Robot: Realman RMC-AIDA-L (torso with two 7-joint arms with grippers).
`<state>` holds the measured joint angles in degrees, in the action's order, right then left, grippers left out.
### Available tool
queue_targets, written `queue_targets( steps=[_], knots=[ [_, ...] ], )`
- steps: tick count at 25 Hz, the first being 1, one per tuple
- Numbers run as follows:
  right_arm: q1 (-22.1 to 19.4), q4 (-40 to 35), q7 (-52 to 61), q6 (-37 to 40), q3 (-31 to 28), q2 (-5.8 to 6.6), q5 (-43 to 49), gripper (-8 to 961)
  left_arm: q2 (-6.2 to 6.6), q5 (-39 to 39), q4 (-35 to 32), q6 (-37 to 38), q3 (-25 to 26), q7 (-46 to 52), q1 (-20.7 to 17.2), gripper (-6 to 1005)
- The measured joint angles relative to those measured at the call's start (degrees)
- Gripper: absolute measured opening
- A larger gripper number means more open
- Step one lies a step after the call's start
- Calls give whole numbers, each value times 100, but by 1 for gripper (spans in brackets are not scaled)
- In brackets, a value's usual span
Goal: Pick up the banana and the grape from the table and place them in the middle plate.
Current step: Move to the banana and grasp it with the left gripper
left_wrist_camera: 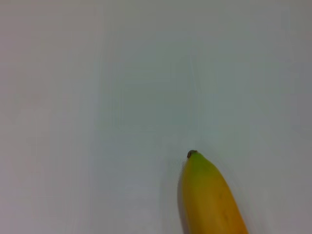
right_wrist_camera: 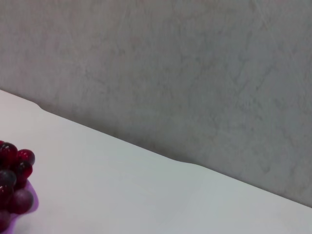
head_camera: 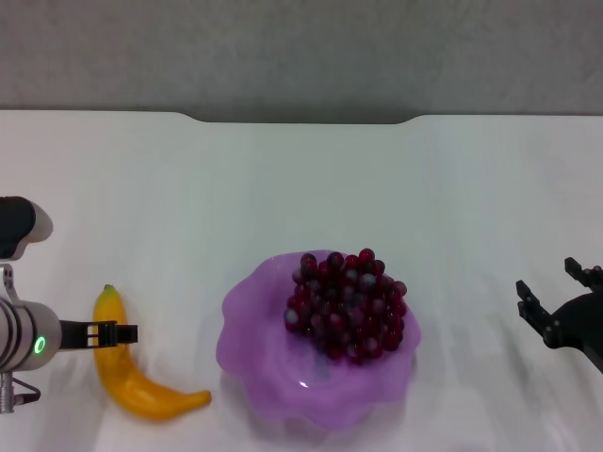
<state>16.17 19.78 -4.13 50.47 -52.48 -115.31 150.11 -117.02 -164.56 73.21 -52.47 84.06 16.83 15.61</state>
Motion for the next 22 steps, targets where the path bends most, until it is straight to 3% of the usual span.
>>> queue_targets(
  steps=[6,16,22],
  knots=[
    [1,1,0,5,0,0,0,724,-11,4,-9,-2,-63,6,43,891],
    [19,61,-24,26,18,5,0,724,-26,3,-817,259,-106,84,368,890],
    [17,62,-154,25,11,-2,0,724,-30,9,-808,337,-205,142,395,874]
  ],
)
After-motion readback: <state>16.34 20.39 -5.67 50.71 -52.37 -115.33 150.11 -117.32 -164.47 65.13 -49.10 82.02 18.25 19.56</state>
